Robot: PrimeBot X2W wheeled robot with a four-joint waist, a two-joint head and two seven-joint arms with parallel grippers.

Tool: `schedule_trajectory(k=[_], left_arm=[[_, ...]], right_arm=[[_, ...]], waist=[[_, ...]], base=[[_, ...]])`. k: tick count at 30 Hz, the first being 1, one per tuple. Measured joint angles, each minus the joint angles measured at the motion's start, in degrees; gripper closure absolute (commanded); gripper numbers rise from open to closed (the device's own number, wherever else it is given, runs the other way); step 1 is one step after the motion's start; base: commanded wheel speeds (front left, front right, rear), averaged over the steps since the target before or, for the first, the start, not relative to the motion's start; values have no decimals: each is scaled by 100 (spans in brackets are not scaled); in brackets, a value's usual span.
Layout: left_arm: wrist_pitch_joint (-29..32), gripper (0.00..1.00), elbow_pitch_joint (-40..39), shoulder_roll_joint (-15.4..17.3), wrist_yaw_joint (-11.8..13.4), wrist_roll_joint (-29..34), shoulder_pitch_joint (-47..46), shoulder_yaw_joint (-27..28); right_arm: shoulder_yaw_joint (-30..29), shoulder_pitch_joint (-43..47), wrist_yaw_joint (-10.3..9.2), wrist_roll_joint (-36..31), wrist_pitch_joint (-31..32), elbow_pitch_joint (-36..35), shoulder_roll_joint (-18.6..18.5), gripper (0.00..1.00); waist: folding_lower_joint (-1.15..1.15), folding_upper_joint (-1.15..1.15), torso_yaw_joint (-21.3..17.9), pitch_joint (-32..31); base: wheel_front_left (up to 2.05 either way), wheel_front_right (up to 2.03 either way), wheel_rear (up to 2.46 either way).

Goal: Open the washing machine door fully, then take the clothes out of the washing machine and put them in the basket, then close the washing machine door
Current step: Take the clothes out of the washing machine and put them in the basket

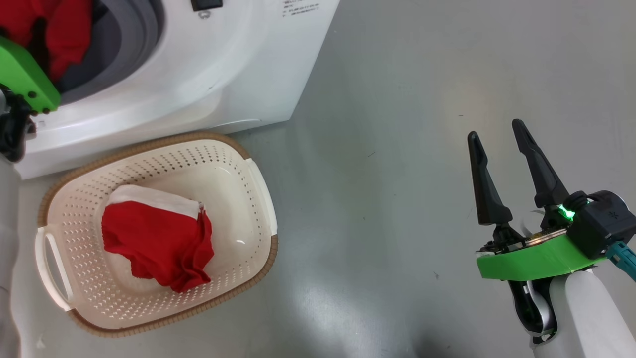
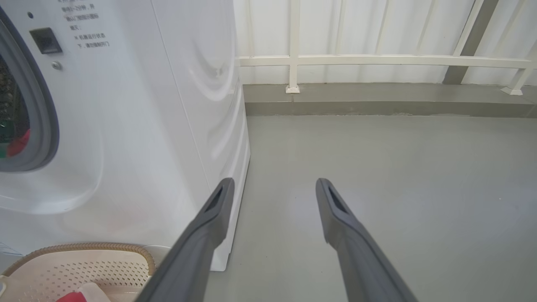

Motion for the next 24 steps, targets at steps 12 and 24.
schedule_trajectory(k=[12,24], left_arm=[[-1306,100,-138,-68,-10,-58,44,-16],[-2331,100,-1232,-148,-7,9,812,65]], right_arm=[[35,-3,0,46,0,76,0,0],[12,-10,0,46,0,186,-1,0]], waist=[[0,0,136,-83],[0,0,372,-358]], base=[[0,0,0],[0,0,0]])
